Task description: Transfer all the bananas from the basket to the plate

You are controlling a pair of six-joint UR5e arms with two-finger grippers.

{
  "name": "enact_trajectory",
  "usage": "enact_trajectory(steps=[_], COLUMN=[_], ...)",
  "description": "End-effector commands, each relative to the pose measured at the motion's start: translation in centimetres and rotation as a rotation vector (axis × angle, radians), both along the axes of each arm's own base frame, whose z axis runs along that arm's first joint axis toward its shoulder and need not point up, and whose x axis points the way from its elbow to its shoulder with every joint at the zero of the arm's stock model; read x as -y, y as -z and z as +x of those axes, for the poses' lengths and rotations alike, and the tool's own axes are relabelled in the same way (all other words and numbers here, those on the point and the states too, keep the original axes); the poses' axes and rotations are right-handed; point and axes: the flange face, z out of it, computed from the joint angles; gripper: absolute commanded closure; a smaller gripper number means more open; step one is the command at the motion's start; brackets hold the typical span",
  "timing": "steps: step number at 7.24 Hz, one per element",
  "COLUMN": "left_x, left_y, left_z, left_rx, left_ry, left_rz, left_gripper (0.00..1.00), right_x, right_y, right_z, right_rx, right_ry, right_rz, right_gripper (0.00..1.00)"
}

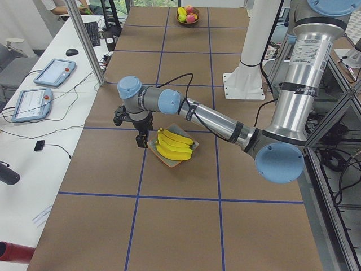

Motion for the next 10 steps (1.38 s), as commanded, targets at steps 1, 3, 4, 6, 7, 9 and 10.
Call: enact_trajectory(steps=[1,3,4,6,7,9,10], left_x=[0.0,-0.2,-0.2,-0.7,-0.7,-1.0,-1.3], left_y=[-0.1,-0.9,-0.9,-1.1,-0.7,0.1,1.3], left_z=[-0.6,-0.7,-0.8,-0.8,-0.9,-0.9,-1.1], left_rx=[0.001,0.005,0.004,0.005,0.003,-0.001,-0.005], left_ry=[0.046,0.051,0.067,0.082,0.083,0.079,0.080], left_rz=[-0.041,-0.062,-0.078,-0.094,-0.086,-0.065,-0.041], left_gripper=[0.00,0.00,0.00,0.00,0.00,0.00,0.00], right_x=[-0.8,-2.2,-3.1,-3.6,-3.6,-3.2,-2.9], right_y=[-0.9,-1.7,-2.0,-1.9,-1.8,-1.5,-0.8], right_z=[0.1,0.2,0.2,0.3,0.1,0.0,0.0], right_rx=[-0.004,-0.008,-0.008,-0.008,-0.003,0.002,0.008], right_ry=[0.003,0.003,0.003,0.003,0.005,0.004,0.001], right_rz=[-0.012,-0.023,-0.029,-0.027,-0.026,-0.023,-0.014], right_gripper=[0.00,0.00,0.00,0.00,0.00,0.00,0.00])
